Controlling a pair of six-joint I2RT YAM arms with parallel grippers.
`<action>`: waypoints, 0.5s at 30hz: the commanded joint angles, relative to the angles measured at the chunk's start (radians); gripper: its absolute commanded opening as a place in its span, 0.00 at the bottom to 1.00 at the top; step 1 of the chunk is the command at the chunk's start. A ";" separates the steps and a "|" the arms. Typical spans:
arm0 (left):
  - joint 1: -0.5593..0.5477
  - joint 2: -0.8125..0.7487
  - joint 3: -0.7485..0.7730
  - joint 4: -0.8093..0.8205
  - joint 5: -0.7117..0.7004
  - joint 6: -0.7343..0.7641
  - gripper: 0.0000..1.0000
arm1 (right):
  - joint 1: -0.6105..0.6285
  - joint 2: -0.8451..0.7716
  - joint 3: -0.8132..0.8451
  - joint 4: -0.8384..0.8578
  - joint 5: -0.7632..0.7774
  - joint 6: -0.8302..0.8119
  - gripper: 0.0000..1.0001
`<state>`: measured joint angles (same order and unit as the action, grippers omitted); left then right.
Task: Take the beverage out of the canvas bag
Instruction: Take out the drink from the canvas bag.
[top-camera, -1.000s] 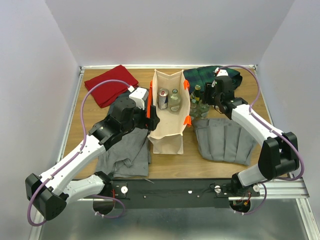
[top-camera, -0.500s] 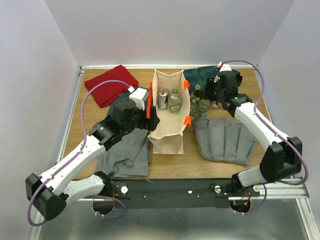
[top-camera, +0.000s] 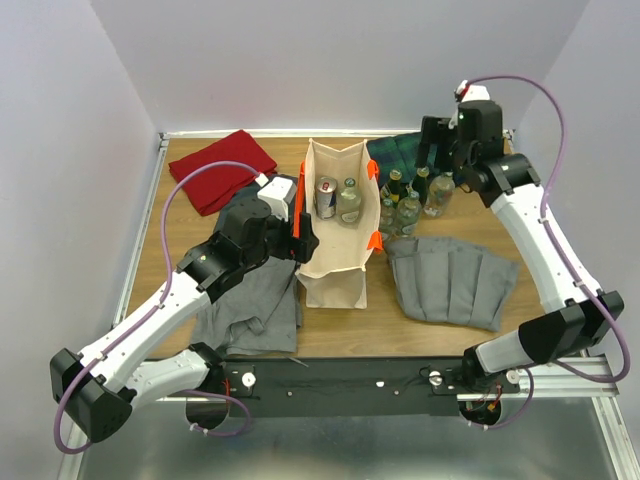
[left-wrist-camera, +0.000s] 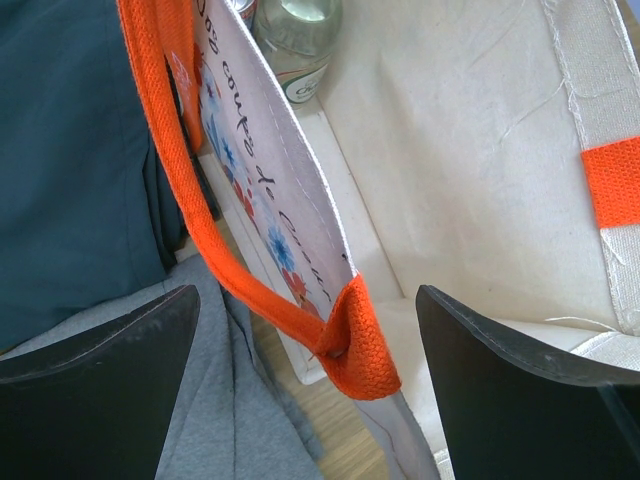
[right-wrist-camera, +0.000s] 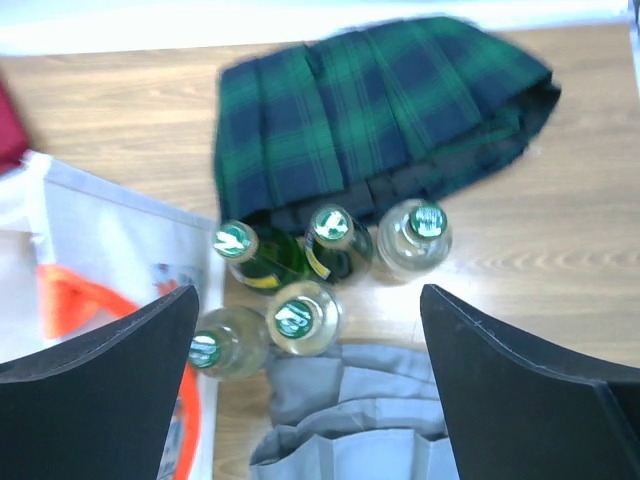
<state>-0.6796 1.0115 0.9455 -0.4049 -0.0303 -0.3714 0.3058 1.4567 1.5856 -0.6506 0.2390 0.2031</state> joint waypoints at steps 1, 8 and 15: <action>0.006 -0.014 -0.008 0.011 0.027 0.002 0.99 | -0.005 0.028 0.172 -0.154 -0.160 -0.054 1.00; 0.006 -0.021 -0.002 0.011 0.027 -0.001 0.99 | -0.007 0.057 0.243 -0.127 -0.466 -0.038 1.00; 0.006 -0.019 -0.001 0.008 0.026 -0.001 0.99 | -0.005 0.140 0.321 -0.124 -0.724 -0.013 1.00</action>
<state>-0.6796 1.0088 0.9455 -0.4049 -0.0242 -0.3714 0.3054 1.5276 1.8351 -0.7506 -0.2489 0.1757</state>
